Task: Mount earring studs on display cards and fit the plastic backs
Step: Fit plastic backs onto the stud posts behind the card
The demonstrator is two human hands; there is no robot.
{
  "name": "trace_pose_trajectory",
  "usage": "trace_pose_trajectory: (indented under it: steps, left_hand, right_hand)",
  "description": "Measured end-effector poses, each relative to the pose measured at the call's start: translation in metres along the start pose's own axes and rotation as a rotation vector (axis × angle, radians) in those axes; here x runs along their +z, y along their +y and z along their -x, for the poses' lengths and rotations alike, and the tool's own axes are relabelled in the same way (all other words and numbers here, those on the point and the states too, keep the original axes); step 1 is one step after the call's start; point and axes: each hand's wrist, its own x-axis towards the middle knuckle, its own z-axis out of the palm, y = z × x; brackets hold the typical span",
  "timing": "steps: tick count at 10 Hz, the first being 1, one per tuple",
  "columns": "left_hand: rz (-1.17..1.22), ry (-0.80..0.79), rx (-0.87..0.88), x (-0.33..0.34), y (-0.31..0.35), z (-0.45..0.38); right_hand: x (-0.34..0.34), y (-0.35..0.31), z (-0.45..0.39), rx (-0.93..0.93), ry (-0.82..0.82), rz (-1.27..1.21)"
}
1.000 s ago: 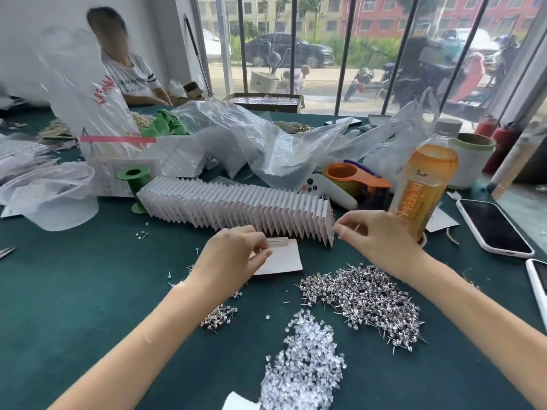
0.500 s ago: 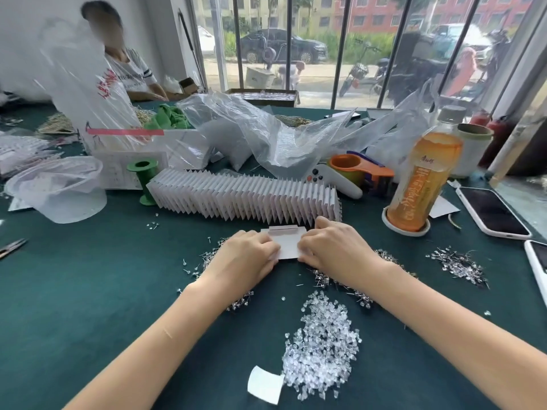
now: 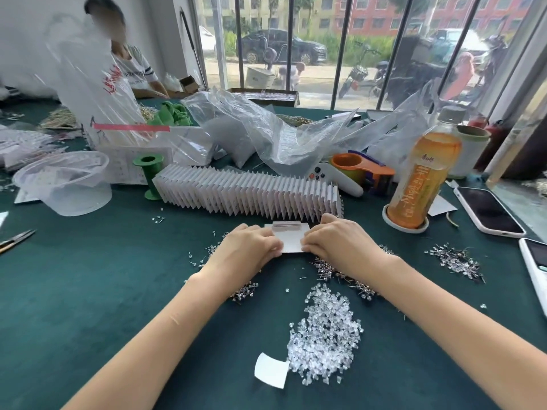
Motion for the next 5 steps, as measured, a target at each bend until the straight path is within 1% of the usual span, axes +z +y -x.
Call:
trace_pose_trajectory:
  steps: [2,3,4,5]
  left_hand:
    - [-0.042,0.064,0.020,0.004,-0.002,0.000]
    - [-0.051,0.064,0.028,0.006,-0.002,0.001]
    - [-0.021,0.059,0.011,0.003,0.001,0.000]
    - [-0.004,0.161,-0.025,-0.007,0.004,0.003]
  right_hand:
    - [0.013,-0.002,0.002,0.012,0.080,0.007]
    - [0.007,-0.003,0.007,0.046,0.144,-0.023]
    - [-0.011,-0.012,0.016,0.110,0.285,-0.150]
    - [-0.055,-0.019,0.042,0.180,0.564,-0.529]
